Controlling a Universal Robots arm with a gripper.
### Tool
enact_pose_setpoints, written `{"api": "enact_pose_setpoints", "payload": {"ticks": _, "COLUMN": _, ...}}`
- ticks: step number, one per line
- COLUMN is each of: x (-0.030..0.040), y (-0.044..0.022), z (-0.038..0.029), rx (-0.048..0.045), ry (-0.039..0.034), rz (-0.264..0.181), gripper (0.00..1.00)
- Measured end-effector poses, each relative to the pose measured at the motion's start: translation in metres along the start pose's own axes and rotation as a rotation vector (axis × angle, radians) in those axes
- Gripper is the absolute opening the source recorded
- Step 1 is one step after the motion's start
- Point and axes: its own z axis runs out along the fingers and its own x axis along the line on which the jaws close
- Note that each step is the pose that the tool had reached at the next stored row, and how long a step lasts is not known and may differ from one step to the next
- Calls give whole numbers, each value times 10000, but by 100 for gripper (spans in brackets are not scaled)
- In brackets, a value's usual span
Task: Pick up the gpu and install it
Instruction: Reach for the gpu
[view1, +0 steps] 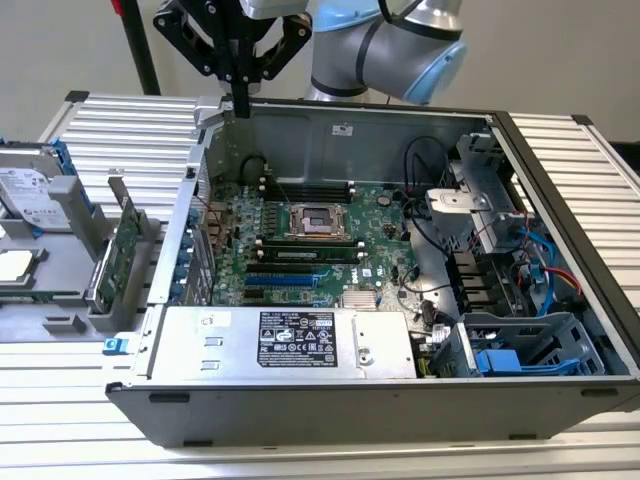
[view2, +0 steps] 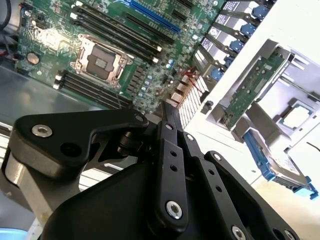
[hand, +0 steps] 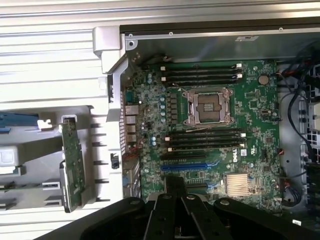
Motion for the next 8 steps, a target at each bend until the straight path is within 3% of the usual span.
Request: {"api": "enact_pose_setpoints", "payload": {"ticks": 8, "x": 82, "y": -6, "z": -2, "rx": 0, "ry": 0, "rz": -1, "gripper": 0}}
